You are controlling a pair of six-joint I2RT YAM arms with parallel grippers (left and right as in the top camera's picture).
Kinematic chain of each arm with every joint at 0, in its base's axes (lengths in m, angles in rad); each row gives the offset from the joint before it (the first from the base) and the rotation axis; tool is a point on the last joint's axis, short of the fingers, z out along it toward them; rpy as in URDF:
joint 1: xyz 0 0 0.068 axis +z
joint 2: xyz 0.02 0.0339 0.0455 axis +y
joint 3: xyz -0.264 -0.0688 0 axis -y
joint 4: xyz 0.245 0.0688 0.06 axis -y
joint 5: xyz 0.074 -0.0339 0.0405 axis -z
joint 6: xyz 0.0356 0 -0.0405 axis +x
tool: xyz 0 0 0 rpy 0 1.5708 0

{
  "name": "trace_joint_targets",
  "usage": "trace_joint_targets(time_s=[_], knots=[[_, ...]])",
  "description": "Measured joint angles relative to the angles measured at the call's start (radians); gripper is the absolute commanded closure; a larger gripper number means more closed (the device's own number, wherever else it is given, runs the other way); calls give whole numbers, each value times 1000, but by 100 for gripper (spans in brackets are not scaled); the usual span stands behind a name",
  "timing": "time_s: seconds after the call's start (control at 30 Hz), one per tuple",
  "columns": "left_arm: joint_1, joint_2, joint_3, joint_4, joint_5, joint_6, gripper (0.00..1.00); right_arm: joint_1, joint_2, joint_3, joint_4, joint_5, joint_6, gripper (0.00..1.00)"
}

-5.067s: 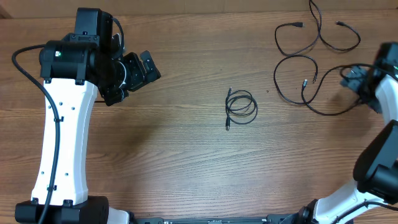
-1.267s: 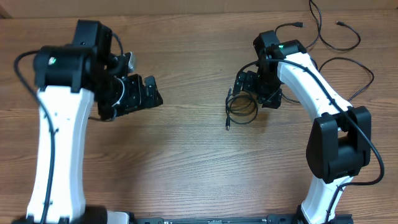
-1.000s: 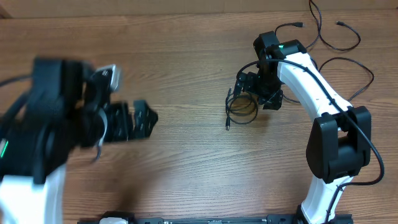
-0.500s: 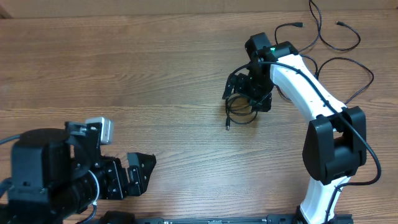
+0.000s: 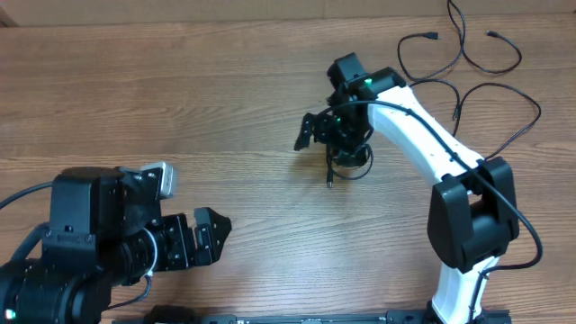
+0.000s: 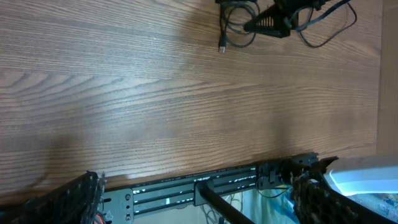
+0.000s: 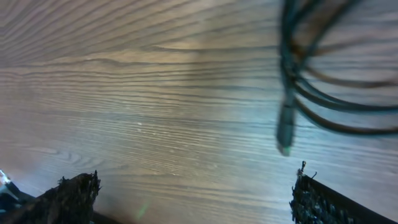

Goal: Untangle cables
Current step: 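Move the right gripper to the small center coil, left arm lowering, then lower the right gripper and grasp the small black coil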

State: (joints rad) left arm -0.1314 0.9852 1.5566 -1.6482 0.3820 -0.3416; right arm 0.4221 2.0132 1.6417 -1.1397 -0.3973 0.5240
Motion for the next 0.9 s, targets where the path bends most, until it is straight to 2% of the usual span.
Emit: trace_joint_targets(time_s=[0.3, 0.47, 0.53, 0.9], knots=[[0, 7, 0, -30, -18, 1, 0, 26, 0, 0, 39, -5, 0, 0], [0, 7, 0, 2, -35, 1, 0, 26, 0, 0, 40, -5, 0, 0], [0, 7, 0, 18, -39, 1, 0, 25, 0, 0, 40, -6, 0, 3], [0, 28, 0, 48, -42, 1, 0, -22, 0, 0, 55, -2, 60, 0]])
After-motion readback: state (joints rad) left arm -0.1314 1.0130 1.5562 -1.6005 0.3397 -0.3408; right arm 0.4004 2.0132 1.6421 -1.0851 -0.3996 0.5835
